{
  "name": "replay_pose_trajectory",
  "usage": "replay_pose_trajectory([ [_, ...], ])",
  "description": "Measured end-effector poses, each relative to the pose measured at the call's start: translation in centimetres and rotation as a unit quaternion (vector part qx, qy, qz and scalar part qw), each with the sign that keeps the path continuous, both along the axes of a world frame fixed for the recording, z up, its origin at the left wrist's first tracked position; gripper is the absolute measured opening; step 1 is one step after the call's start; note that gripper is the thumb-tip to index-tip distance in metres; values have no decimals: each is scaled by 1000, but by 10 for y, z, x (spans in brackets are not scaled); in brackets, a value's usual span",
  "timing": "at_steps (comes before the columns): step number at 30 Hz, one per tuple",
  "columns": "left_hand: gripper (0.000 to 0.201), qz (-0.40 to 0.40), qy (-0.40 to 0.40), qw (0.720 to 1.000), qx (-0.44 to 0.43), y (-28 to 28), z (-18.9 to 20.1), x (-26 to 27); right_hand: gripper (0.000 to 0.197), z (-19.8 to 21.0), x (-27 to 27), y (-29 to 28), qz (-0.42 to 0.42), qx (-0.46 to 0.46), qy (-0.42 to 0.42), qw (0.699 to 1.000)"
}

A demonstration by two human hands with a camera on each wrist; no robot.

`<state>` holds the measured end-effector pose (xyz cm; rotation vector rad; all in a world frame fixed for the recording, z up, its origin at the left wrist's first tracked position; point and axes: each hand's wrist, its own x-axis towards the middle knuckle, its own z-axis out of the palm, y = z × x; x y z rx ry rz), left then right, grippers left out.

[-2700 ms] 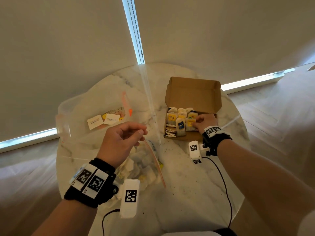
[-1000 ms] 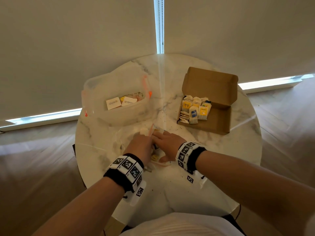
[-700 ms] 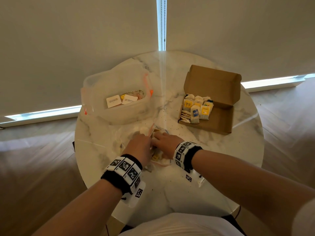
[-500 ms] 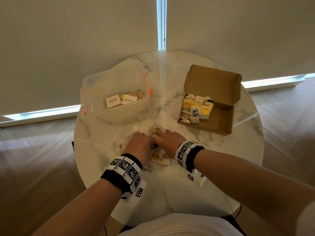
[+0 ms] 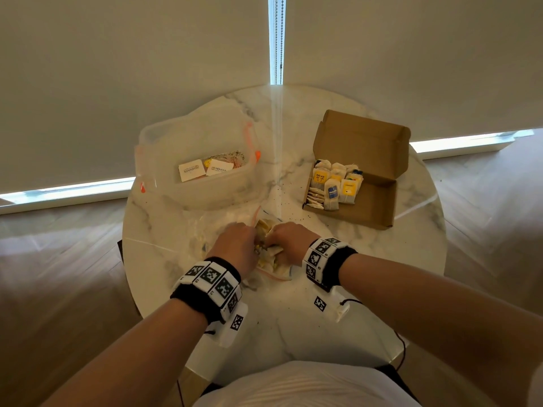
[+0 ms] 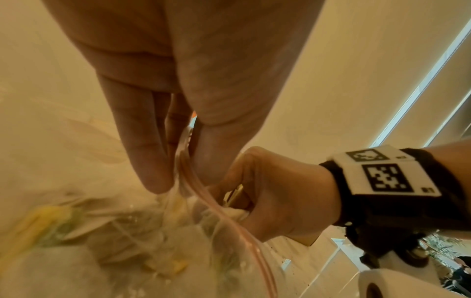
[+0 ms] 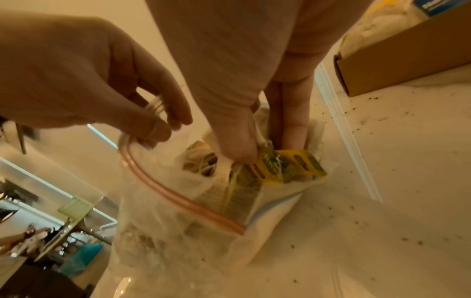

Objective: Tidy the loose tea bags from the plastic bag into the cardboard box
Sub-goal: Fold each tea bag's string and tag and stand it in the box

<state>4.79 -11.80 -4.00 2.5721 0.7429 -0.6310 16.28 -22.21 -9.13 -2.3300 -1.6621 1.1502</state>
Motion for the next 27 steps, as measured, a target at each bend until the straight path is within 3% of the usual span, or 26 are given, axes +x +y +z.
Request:
replay_pose_trajectory([
  [5, 22, 8, 6, 1000, 2, 2, -1, -2, 21, 4, 0, -8, -69, 45, -3, 997],
  [12, 22, 9, 1, 1000, -5, 0, 2, -6, 29, 29, 9, -24, -111, 99, -23, 989],
  [27, 25, -15, -27, 1000, 4, -9, 6, -8, 24, 91, 21, -55, -204, 287, -22, 936],
])
